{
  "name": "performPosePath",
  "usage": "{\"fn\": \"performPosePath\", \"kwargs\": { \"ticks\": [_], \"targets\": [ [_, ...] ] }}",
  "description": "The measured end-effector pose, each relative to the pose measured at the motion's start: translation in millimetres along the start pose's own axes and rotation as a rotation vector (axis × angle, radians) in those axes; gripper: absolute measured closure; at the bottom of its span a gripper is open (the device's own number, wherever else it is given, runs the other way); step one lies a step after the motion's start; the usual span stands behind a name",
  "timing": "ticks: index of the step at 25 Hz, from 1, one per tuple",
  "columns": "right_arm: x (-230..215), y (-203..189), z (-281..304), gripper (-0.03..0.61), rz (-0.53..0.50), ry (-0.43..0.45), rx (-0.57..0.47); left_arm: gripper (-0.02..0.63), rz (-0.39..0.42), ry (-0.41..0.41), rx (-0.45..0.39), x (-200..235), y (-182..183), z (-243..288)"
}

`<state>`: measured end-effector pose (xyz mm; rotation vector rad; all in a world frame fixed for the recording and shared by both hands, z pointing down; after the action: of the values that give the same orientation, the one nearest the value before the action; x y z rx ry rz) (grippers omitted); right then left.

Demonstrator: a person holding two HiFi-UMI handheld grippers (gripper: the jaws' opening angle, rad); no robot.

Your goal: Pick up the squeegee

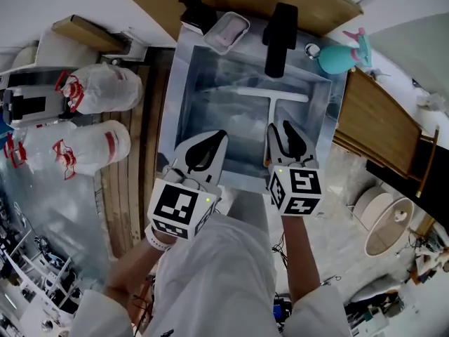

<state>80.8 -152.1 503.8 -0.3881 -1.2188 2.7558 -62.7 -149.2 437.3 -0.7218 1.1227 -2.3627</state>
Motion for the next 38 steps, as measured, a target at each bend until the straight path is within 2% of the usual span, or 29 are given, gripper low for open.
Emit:
{"fn": "performPosePath", "kwargs": {
  "ticks": [13,18,27,38],
  "targets": [
    [-41.6,-57.6,92.6,0.466,0.056,-0.104,0.143,0.615,-0.03,-0.043,0.089,24.7,-43.0,70.7],
    [-51.8,-78.1,116.3,0.466,0.048,-0.144,0.199,0.615,-0.052,-0.057,0.112,34.4,-55.3,91.6],
    [-68.6,-105.0,149.2,0.466,0.069,-0.18,0.304,0.615,-0.047,-0.07,0.134,39.1,-70.0,111.3],
    [-77.9,-121.8,168.7,0.476,0.087,-0.212,0.36,0.615,-0.065,-0.069,0.137,39.7,-80.6,120.9]
  ]
}}
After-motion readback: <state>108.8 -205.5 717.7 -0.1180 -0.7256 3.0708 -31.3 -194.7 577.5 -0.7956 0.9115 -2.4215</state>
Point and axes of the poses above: the fingertips, and each gripper's own axes: z forward along the fingers, x to its left, y out of its top, the point moved 3 cm from there along -z, backward along the fingers, and after that the axes turned 1 degree about -x, right-handed, at the moved point
